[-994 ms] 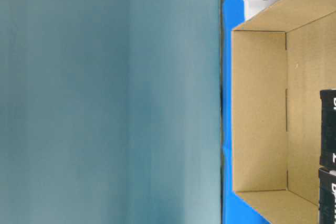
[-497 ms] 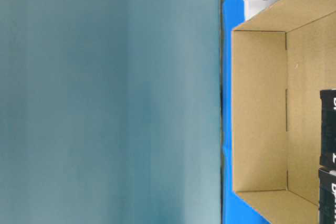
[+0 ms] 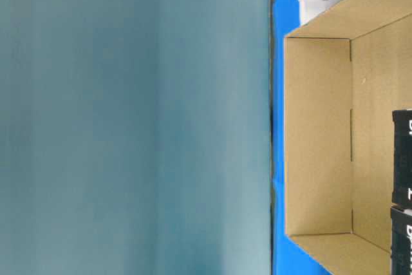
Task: Pick the box from inside the cardboard box.
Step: 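Open the right gripper and withdraw it to the right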
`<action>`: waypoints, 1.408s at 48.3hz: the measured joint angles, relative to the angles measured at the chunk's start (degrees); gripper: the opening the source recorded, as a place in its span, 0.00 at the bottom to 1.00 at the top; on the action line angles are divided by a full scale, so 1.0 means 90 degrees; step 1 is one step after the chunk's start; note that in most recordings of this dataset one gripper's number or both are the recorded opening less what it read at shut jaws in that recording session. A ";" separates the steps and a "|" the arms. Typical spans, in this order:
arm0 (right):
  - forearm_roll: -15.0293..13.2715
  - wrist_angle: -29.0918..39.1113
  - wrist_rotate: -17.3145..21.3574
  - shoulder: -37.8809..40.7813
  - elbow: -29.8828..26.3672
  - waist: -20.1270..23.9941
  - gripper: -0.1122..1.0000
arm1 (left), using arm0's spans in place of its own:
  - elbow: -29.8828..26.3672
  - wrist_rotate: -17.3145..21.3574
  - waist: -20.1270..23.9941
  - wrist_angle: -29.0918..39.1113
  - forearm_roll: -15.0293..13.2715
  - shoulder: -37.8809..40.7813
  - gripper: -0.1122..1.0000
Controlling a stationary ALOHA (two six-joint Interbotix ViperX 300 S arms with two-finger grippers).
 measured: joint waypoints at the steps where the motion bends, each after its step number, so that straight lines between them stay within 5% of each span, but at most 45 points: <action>1: 0.0000 0.0088 0.0000 -0.0059 -0.0059 0.0010 0.94 | 0.0000 0.0000 0.0000 0.0000 0.0000 0.0000 0.04; 16: -0.0010 0.1064 0.0244 -0.1240 -0.0537 -0.0078 0.93 | 0.0000 0.0000 0.0000 0.0000 0.0000 0.0010 0.04; 41: 0.0000 0.0566 0.0361 -0.3477 -0.0137 -0.0156 0.94 | 0.0000 -0.0029 -0.0010 0.0195 0.0010 0.0010 0.04; 68: -0.0010 0.0166 0.0361 -0.3691 -0.0098 -0.0156 0.93 | 0.0000 -0.0020 -0.0049 0.0205 0.0010 0.0020 0.04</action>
